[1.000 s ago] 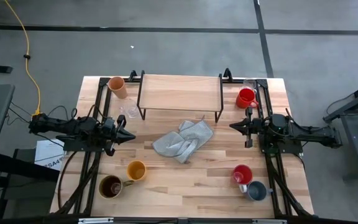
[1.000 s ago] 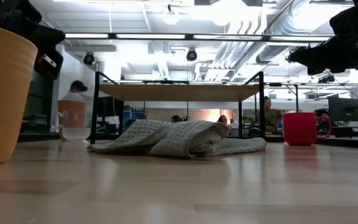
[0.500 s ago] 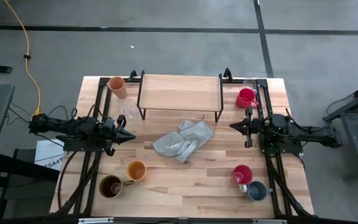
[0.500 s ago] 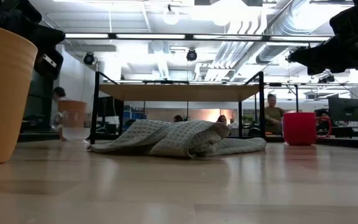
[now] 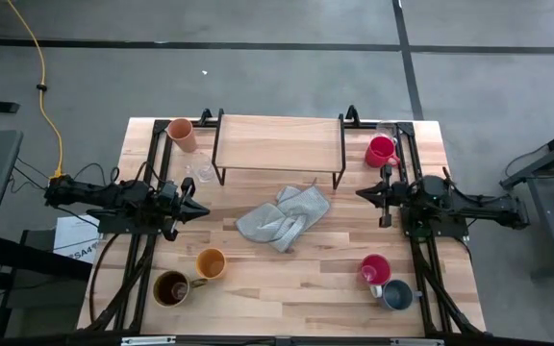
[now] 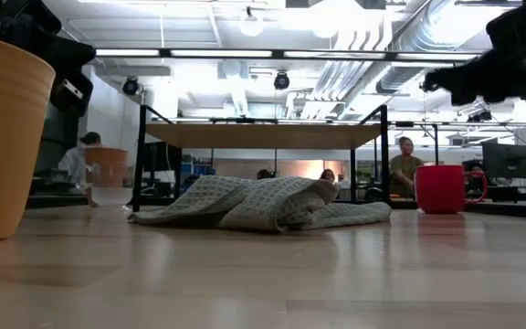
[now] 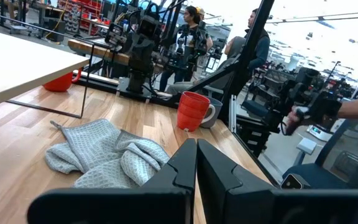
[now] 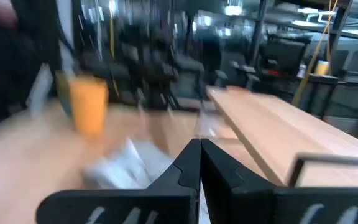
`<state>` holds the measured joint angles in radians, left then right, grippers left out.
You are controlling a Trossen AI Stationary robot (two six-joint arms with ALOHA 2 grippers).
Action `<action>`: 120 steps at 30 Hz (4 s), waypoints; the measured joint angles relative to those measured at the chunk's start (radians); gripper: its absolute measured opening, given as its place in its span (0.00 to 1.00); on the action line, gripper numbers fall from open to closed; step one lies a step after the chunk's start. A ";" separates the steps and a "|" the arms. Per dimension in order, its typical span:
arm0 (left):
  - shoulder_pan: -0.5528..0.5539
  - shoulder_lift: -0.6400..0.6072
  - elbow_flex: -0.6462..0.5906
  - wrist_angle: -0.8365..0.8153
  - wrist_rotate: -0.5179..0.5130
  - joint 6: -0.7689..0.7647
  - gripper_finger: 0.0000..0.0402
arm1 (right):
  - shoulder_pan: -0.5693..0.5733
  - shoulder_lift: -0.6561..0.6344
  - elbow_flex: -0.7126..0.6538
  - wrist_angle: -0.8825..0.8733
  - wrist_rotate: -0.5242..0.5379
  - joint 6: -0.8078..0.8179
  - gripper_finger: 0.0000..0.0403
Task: Stack small to large cups/mugs on shelf
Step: Put the orange cup on the shelf
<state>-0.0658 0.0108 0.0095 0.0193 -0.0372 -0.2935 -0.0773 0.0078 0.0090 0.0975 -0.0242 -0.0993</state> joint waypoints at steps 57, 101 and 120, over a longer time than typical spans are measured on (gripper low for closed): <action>0.000 -0.001 0.000 0.279 0.031 -0.279 0.01 | 0.002 0.724 0.825 -0.165 0.120 0.204 0.00; 0.130 0.841 1.165 -0.873 -0.779 -0.487 0.00 | 0.002 0.705 0.826 -0.138 0.076 0.170 0.00; 0.830 1.247 1.417 -1.425 -0.372 -0.294 0.31 | 0.001 0.705 0.826 -0.138 0.077 0.170 0.00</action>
<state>0.7645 1.2582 1.4261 -1.4059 -0.4096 -0.5878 -0.0759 0.7132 0.8345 -0.0404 0.0525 0.0704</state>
